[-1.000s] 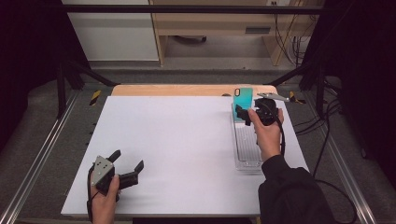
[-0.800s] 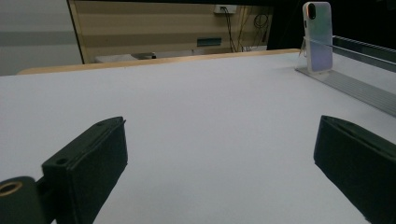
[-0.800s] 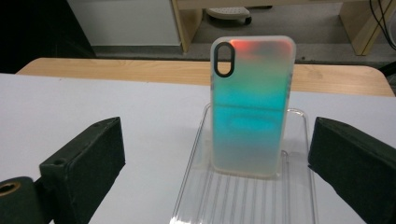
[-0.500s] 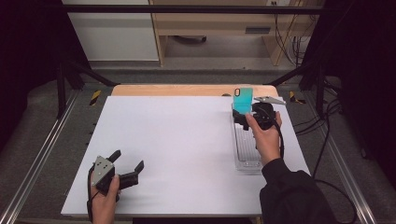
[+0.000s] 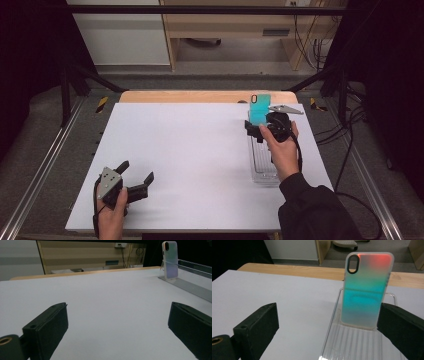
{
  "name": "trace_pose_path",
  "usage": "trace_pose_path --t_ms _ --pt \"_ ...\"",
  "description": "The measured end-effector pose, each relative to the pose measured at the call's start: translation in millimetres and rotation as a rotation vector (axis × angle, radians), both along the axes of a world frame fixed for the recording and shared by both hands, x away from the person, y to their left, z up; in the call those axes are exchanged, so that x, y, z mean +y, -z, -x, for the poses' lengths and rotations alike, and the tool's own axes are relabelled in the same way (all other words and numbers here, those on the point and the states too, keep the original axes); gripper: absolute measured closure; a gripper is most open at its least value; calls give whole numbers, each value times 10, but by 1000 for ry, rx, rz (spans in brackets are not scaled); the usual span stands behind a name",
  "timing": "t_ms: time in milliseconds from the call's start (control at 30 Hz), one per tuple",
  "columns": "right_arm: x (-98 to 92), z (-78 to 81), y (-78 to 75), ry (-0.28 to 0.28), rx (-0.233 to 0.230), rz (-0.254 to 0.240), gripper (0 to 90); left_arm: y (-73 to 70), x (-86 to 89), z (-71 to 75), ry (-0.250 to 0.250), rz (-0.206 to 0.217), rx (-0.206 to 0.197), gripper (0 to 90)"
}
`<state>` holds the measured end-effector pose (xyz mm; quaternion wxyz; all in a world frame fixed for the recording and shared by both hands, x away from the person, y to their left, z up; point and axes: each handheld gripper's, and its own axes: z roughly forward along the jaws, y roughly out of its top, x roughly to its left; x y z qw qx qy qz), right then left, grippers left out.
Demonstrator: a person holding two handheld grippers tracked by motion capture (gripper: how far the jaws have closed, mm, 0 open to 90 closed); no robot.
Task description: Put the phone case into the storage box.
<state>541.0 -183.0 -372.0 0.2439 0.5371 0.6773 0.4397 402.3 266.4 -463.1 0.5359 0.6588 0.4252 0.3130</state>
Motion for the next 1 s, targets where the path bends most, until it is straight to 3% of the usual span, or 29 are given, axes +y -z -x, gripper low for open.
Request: trace_pose_path --t_ms 200,333,1000 --pt "37 40 -17 -36 20 10 57 -2 18 -3 -5 5 -1 24" --pt "38 78 -57 -53 6 1 57 -6 49 1 -15 14 -1 24" --pt "55 334 -379 -131 -176 -64 45 -8 43 1 -13 12 -4 24"
